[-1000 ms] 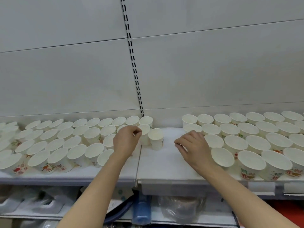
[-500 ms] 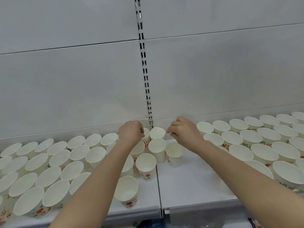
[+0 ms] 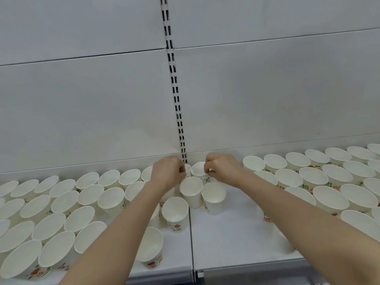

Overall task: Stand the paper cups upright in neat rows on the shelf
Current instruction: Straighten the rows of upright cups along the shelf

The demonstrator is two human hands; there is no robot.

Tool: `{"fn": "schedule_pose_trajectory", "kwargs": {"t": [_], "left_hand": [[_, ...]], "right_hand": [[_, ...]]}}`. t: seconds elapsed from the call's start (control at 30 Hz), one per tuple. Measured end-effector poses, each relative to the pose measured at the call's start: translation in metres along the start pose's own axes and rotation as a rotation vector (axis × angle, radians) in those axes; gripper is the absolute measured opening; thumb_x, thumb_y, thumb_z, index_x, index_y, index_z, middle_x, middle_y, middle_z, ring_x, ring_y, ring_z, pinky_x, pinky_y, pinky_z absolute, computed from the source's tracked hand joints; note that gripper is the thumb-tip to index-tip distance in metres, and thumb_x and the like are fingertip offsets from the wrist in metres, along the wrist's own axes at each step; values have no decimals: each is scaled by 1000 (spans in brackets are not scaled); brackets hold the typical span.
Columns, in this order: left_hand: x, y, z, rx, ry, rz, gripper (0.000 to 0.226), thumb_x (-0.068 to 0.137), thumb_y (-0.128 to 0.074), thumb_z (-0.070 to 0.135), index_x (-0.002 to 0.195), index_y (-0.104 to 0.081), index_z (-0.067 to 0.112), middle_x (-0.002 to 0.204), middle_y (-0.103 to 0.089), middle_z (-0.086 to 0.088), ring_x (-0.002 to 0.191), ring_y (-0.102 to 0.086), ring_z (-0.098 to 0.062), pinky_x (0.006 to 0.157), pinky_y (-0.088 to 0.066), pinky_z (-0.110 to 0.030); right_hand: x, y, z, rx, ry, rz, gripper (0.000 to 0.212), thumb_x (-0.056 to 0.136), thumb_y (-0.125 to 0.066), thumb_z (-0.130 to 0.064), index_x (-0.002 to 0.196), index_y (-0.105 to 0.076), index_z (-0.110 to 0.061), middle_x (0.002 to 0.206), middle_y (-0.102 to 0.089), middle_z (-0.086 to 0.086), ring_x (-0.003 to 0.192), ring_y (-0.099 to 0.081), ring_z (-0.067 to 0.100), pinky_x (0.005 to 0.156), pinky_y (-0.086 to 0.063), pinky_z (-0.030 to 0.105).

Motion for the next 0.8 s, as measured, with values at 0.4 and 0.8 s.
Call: {"fn": "schedule_pose_trajectory", "kwargs": {"t": [0.4,0.8], "left_hand": [[24,-1,84,75,-171,40,11,81,-60,29,82,-71,25,87,-68,4,84,-62,-21,60,-37,-25],[15,-9,75,-105,-65,-49,14,83,-66,39,88,-74,29,91,-71,8,90,-62,-16,67,-43,-27]], "right_hand": [[-33,16,45,-159,-46,11,13,69,-60,-5,67,-66,-16,66,-63,3,68,-56,27,55,-25,27],[-35,14,48,-94,-144,16,10,82,-61,-23,88,-68,-19,89,-66,-1,90,-56,23,69,-34,30]]}}
Point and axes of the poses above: each hand's wrist, its own x-axis towards the middle knuckle, its own y-axis out of the back of the hand, z = x × y, the point moved 7 cm from there along x, towards the middle knuckle
